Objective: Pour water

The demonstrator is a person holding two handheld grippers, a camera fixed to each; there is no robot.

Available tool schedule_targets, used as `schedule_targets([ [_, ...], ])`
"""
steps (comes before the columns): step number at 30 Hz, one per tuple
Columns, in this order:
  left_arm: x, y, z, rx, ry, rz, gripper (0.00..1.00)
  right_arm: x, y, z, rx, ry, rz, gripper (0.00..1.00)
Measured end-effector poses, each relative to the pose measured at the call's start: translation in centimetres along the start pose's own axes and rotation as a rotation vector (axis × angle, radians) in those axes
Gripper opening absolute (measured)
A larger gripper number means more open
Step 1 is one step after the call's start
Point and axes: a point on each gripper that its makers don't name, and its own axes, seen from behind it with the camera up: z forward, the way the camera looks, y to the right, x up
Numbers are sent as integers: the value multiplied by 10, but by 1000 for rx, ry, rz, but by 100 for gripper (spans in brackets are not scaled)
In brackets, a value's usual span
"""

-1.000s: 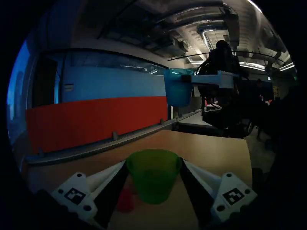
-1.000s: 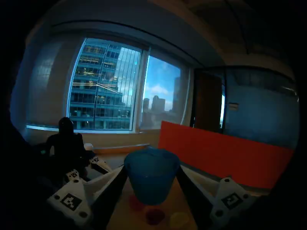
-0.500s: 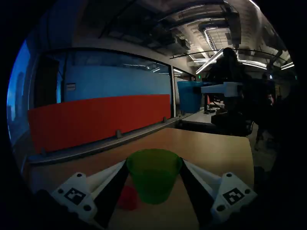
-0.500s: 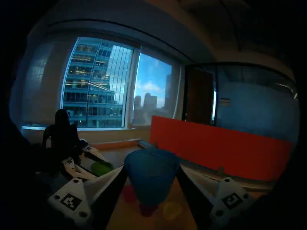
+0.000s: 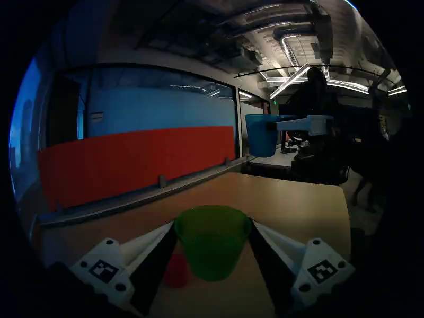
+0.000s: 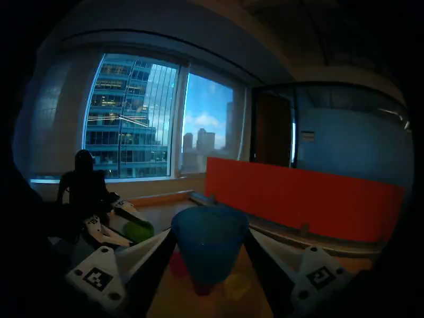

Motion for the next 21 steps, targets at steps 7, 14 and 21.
schedule_targets([
  [7, -7, 1, 1, -5, -25, 2, 88, -19, -1, -4, 20, -48, -2, 91],
  [14, -18, 2, 2, -12, -58, 3, 88, -42, -7, -9, 49, -105, 10, 91],
  [21, -30, 1, 4, -14, -93, 5, 88, -64, -4, -10, 52, -152, 8, 91],
])
